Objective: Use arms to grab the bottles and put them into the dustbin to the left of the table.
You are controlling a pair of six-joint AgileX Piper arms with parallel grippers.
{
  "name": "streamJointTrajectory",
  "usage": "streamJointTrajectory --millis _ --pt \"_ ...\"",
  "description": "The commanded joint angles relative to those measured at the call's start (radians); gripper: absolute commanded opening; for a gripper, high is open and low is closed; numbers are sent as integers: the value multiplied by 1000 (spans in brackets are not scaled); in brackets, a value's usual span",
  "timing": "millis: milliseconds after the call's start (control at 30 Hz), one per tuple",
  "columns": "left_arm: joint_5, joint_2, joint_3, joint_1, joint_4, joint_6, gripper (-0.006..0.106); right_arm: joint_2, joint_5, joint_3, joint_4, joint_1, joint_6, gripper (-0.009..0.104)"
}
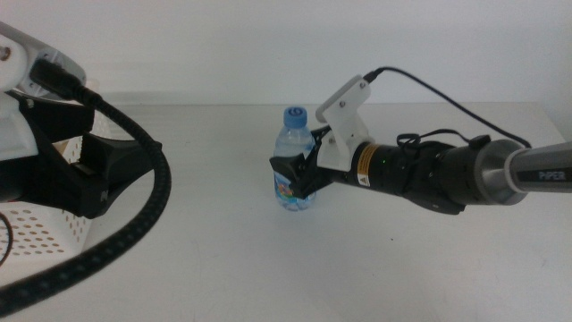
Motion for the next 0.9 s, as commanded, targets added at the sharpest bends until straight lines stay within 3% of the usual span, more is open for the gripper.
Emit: streamJointTrajectory --millis 0,133,400,567,733,867 --pt "-57 -8 -28 -5 -34 -4 90 -43 -124 -32 41 1 -28 0" --pt "-57 -8 -28 -5 -34 -4 90 -8 -130 -32 90 1 -68 0" --pt "-57 -8 -28 -5 -34 -4 90 15 -124 -32 81 1 -87 6" --pt "-57 -8 -28 -5 -34 -4 90 14 -123 -32 50 1 -87 34" --pt "-57 -8 -28 -5 -34 -4 90 5 -121 -32 14 1 -80 70" --pt "-57 -8 -28 -5 -34 -4 90 -35 -85 -32 13 1 -39 82"
